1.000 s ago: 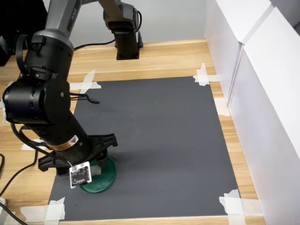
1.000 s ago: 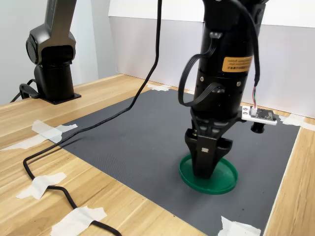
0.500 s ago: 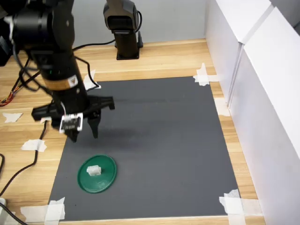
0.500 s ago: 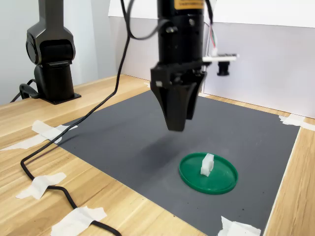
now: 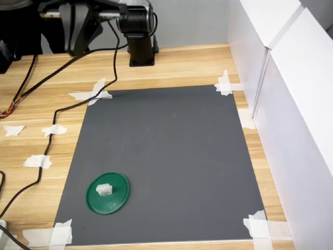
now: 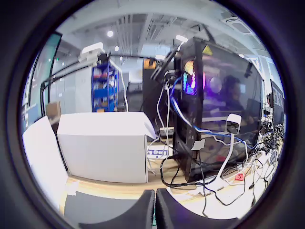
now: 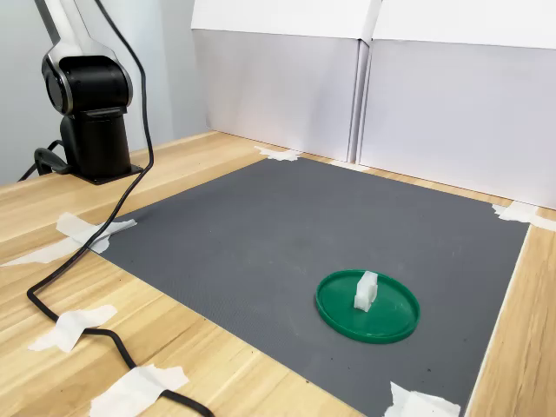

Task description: Grasp a white terminal and put it on the green lid.

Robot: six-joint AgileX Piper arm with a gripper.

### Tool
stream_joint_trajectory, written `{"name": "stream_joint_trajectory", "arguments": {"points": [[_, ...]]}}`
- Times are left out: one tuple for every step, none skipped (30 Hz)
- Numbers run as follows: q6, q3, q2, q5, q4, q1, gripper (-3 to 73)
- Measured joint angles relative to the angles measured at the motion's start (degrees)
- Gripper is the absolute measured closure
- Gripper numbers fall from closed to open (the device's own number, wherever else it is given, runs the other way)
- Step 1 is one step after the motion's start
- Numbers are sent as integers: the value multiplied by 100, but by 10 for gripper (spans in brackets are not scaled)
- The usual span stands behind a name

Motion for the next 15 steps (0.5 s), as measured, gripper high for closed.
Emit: {"name": "stream_joint_trajectory", "arguments": {"points": [[44, 292, -254, -53, -27, 0, 711], [67, 569, -564, -70, -47, 0, 711], [79, 824, -865, -70, -70, 0, 711], [85, 1056, -1154, -62, -104, 0, 711], [85, 1223, -1424, -57, -104, 0, 711], [85, 1406, -1677, -32, -104, 0, 711], [85, 1564, -1907, 26, -104, 0, 711], [85, 1674, -2073, 73, -104, 0, 711], [85, 1796, -2251, 149, -156, 0, 711], [85, 1899, -2396, 238, -188, 0, 711], [85, 1987, -2505, 344, -204, 0, 711], [85, 2059, -2580, 408, -229, 0, 711], [85, 2123, -2631, 459, -238, 0, 711], [85, 2176, -2662, 501, -251, 0, 711], [85, 2222, -2680, 533, -257, 0, 711]]}}
